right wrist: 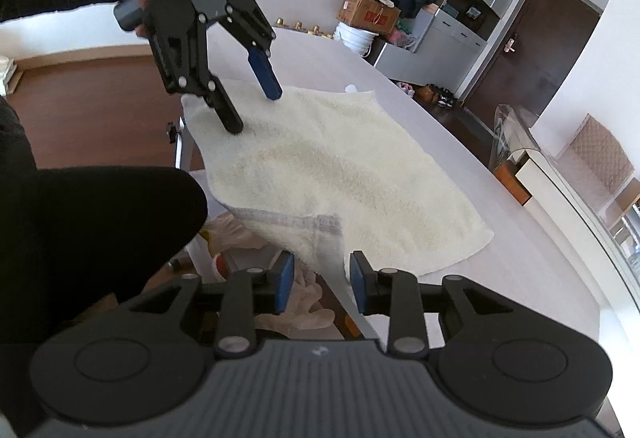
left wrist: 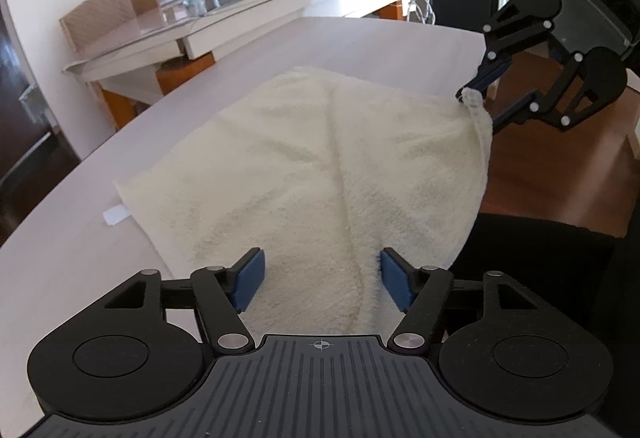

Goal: Fold towel

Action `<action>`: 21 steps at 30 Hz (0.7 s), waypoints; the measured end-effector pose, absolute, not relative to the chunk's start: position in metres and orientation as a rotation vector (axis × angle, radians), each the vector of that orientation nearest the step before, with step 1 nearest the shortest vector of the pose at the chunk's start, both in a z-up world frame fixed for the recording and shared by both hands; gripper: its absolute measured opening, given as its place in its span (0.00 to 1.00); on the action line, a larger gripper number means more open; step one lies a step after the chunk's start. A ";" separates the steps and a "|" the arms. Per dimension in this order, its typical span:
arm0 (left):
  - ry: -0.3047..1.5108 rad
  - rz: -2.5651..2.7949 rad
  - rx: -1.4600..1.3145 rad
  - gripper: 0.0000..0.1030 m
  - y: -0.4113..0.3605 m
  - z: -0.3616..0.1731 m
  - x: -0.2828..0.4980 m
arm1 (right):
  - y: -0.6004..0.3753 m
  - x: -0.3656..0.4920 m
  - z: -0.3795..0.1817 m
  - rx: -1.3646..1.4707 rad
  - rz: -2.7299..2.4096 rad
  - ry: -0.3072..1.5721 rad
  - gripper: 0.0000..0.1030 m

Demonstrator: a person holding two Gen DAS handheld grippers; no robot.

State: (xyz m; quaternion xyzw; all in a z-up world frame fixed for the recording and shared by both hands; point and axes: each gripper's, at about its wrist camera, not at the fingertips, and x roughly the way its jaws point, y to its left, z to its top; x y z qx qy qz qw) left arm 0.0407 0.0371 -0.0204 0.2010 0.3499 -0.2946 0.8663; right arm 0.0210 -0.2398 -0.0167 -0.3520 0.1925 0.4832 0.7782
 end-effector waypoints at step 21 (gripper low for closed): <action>0.712 -0.618 0.439 0.71 0.034 -0.024 0.033 | -0.251 0.019 -0.023 -0.707 1.028 0.478 0.26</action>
